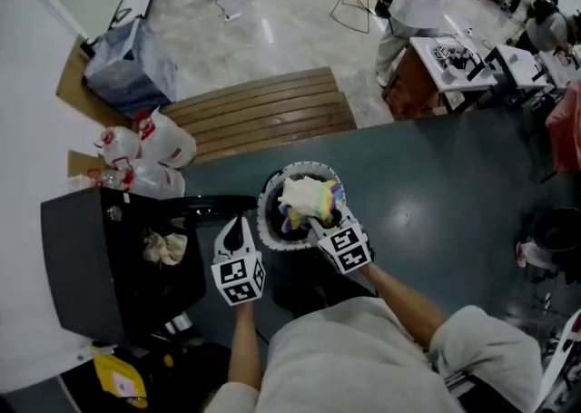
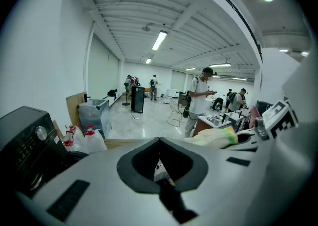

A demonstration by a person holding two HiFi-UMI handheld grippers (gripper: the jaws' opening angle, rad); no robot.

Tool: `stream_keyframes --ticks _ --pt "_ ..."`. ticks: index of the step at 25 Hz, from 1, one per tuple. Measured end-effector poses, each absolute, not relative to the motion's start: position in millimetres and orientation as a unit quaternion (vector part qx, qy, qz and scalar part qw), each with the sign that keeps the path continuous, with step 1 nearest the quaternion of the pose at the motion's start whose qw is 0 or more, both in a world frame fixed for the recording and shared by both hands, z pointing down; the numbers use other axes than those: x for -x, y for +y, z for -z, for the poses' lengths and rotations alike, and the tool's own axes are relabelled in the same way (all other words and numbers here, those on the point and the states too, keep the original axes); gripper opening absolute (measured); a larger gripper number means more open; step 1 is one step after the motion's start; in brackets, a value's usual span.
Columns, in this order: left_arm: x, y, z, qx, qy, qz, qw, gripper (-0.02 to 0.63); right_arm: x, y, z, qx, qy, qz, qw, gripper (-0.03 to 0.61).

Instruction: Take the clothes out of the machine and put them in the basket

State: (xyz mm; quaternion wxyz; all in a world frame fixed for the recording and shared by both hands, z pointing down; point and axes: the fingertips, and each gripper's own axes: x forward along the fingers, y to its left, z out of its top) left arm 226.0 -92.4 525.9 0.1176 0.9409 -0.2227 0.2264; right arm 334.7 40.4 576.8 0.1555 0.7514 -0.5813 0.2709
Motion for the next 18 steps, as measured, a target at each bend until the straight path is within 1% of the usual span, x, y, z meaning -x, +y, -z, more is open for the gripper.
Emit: stream_keyframes --ticks 6,7,8,9,10,13,18 --pt "-250.1 -100.7 -563.8 -0.929 -0.239 -0.242 0.144 0.018 -354.7 23.3 -631.4 -0.721 -0.595 -0.311 0.17 0.12" --pt "-254.7 -99.9 -566.9 -0.928 -0.24 -0.244 0.146 0.018 -356.3 21.7 -638.9 -0.714 -0.6 -0.317 0.171 0.127" --pt "-258.1 -99.9 -569.1 -0.927 -0.242 -0.244 0.148 0.018 -357.9 19.2 -648.0 -0.709 -0.603 -0.323 0.173 0.157" --pt "-260.2 -101.0 -570.7 -0.926 -0.245 -0.245 0.149 0.018 -360.3 15.8 -657.9 -0.706 -0.603 -0.328 0.177 0.25" --pt "-261.1 -102.7 -571.7 -0.925 -0.249 -0.245 0.149 0.018 -363.5 12.7 -666.4 -0.706 -0.6 -0.329 0.182 0.416" --pt "-259.6 -106.3 -570.4 -0.921 -0.264 -0.243 0.149 0.018 -373.4 12.5 -671.4 -0.712 -0.595 -0.312 0.203 0.417" --pt "-241.6 -118.5 -568.7 -0.914 -0.294 -0.236 0.15 0.018 -370.7 10.1 -664.5 -0.696 -0.618 -0.295 0.214 0.413"
